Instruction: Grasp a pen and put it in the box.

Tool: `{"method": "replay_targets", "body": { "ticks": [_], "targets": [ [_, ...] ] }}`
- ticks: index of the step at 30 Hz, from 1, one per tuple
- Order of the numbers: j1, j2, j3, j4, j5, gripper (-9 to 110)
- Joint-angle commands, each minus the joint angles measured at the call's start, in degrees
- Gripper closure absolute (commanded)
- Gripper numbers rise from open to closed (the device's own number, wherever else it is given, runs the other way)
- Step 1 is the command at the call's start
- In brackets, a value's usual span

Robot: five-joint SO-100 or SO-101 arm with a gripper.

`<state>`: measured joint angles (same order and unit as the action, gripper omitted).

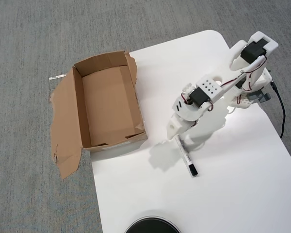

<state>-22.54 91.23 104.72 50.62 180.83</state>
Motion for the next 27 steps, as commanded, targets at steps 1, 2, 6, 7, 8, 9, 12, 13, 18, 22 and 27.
{"method": "replay_targets", "body": {
  "ticks": [1, 2, 6, 7, 8, 9, 12, 13, 18, 22, 27],
  "targets": [
    [0.0, 3.2, 1.0, -0.1, 0.5, 90],
    [0.0, 3.2, 1.6, -0.1, 0.5, 90],
    [0.0, 3.3, 4.2, -0.1, 0.5, 90],
    [-0.1, 3.3, 4.6, -0.1, 0.5, 90],
    [-0.3, 3.3, 5.1, -0.1, 0.5, 90],
    [-0.7, 3.3, 5.4, -0.1, 0.5, 89],
    [-1.3, 3.3, 5.6, -0.1, 0.5, 89],
    [-1.3, 3.3, 5.6, -0.2, 0.5, 89],
    [-1.3, 3.3, 5.5, -0.2, 0.6, 89],
    [-1.3, 3.3, 5.5, -0.2, 0.6, 89],
    [-1.3, 3.3, 5.6, -0.2, 0.5, 89]
  ]
}}
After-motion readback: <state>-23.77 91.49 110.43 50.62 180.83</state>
